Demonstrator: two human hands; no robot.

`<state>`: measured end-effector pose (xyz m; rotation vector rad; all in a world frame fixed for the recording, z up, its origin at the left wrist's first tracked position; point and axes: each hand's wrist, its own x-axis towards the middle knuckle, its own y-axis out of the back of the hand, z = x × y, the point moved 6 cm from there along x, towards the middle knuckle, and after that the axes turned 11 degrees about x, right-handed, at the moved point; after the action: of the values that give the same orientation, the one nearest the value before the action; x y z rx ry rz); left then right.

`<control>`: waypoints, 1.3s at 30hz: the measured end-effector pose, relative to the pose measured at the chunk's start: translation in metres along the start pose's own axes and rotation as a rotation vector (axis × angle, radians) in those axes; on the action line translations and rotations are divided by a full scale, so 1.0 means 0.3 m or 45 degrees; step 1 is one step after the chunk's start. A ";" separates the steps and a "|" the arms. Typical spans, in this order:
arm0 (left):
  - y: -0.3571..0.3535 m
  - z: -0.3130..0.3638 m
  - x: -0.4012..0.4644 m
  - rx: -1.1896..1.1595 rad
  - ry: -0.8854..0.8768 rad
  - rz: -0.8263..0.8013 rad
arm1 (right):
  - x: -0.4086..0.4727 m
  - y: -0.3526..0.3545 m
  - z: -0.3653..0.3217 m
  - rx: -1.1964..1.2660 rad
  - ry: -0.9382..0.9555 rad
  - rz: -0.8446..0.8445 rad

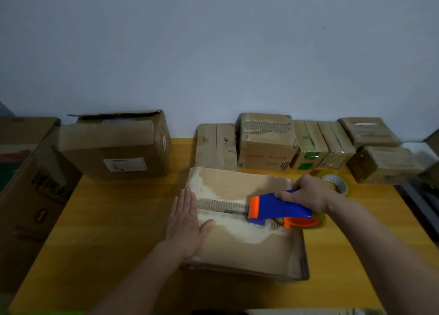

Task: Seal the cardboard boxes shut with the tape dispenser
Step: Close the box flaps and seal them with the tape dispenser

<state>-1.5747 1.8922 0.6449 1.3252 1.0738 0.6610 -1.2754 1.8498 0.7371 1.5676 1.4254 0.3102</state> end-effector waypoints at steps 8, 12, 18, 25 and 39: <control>0.012 0.138 0.001 0.080 -0.202 0.008 | 0.018 -0.021 -0.132 -0.598 0.041 -0.054; -0.010 0.147 0.014 0.119 -0.212 -0.009 | 0.010 -0.089 -0.153 -0.698 0.084 -0.013; -0.030 0.006 0.012 0.121 -0.185 -0.003 | 0.005 -0.085 -0.172 -0.354 0.029 -0.051; -0.016 -0.211 0.003 0.211 -0.014 -0.074 | 0.019 -0.208 -0.351 -0.401 0.181 0.061; -0.056 -0.048 -0.016 0.052 -0.087 -0.033 | 0.011 -0.166 -0.296 -0.448 0.181 -0.029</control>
<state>-1.5927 1.8912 0.6311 1.3575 1.0521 0.5737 -1.3701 1.8869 0.7428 1.2610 1.4065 0.6333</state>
